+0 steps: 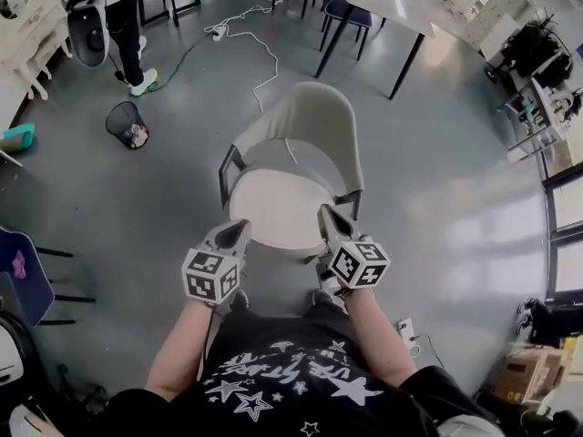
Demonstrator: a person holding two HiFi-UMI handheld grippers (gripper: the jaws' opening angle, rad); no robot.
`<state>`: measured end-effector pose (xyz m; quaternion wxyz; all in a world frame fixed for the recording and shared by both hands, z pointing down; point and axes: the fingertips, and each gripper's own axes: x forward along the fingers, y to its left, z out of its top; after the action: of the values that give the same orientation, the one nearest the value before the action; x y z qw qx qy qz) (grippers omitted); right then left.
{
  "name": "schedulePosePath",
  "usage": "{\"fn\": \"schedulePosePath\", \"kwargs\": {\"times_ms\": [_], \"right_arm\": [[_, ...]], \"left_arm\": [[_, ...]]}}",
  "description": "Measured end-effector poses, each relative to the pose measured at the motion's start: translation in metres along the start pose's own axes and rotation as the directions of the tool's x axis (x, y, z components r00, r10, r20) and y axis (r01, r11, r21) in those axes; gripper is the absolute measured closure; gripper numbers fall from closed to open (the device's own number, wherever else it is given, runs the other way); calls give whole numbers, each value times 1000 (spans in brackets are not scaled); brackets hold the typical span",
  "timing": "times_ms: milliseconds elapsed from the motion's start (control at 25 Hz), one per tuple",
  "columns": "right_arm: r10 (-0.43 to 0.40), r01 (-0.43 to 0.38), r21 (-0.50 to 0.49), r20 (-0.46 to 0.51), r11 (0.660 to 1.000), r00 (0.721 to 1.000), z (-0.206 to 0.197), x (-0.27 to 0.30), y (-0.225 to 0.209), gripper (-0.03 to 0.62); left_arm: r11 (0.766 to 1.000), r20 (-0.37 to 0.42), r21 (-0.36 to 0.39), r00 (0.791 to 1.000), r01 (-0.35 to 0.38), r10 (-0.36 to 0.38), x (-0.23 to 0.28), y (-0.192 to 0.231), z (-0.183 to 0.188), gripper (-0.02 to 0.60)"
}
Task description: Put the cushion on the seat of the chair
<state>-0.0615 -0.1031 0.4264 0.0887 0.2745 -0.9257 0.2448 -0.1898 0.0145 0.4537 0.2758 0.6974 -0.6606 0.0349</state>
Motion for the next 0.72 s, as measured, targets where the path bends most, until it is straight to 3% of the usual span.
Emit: {"fn": "schedulePosePath", "kwargs": {"times_ms": [400,720], "right_arm": [[229,-230,-9,-29,973,973,38,-6,-56,591],[424,-424,16,-96,905,901,40,-35,-77,591]], "left_arm": [[976,81,-59,974,-208,212,37,-56,13,574],[913,134,-148,907,-381,400,27,-112,5,574]]}}
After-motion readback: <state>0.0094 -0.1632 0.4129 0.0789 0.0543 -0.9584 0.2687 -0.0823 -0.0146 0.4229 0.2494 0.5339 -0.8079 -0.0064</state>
